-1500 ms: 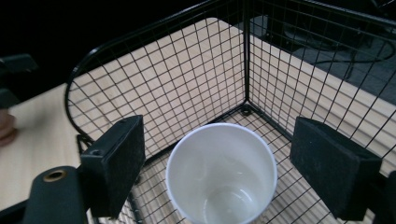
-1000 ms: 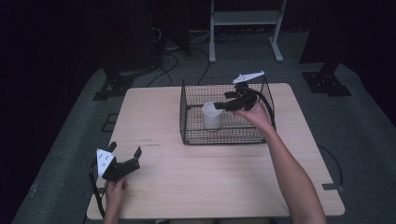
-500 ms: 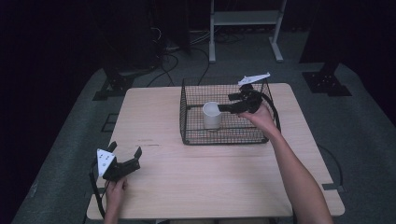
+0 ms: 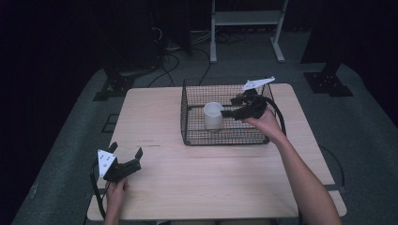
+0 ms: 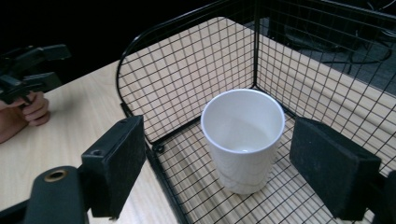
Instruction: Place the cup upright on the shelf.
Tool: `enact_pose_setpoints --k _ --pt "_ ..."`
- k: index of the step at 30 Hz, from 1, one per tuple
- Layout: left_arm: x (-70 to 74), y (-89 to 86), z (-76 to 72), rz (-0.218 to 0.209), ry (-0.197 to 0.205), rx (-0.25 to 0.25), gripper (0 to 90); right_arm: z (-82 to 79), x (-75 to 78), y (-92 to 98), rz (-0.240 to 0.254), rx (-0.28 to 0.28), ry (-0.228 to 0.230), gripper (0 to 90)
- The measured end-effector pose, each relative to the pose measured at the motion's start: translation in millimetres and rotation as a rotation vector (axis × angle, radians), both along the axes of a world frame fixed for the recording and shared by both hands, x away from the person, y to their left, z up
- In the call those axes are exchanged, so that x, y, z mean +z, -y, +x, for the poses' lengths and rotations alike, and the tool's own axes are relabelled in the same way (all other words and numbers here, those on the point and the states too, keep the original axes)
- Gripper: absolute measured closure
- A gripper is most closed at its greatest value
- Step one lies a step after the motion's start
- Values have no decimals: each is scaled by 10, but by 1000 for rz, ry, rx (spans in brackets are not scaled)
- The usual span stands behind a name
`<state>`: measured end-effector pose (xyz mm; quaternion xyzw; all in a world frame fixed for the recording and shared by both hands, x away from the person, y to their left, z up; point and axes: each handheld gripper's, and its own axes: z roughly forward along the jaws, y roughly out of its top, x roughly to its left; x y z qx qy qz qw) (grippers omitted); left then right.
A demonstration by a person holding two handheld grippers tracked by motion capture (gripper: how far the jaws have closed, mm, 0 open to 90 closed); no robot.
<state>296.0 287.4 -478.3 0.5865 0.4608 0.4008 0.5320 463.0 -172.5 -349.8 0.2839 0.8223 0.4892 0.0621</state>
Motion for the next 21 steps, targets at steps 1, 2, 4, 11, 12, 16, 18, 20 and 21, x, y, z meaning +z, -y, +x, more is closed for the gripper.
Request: enact_pose_setpoints --k 1,2,4,11,12,16,18,20,21 --pt "0 0 0 1 0 0 0 -12 -2 11 2 5 -1 176" --pt "0 1 0 1 0 -1 0 -34 -7 25 1 5 2 176" --pt "0 1 0 3 0 0 0 -65 -17 48 7 7 0 176" --pt "1 3 -1 5 -1 1 0 -190 -70 110 9 15 -1 176" --pt "1 4 -1 6 0 1 0 -211 -83 117 13 18 0 176" --pt "0 7 -1 7 0 1 0 -280 -132 145 12 26 2 176" --pt "0 7 -1 7 0 1 0 -301 -154 149 11 28 1 176" --pt "0 8 -1 7 0 3 0 -324 -175 151 9 34 -2 176" --pt "0 8 -1 7 0 2 0 -338 -185 152 10 37 -1 176"
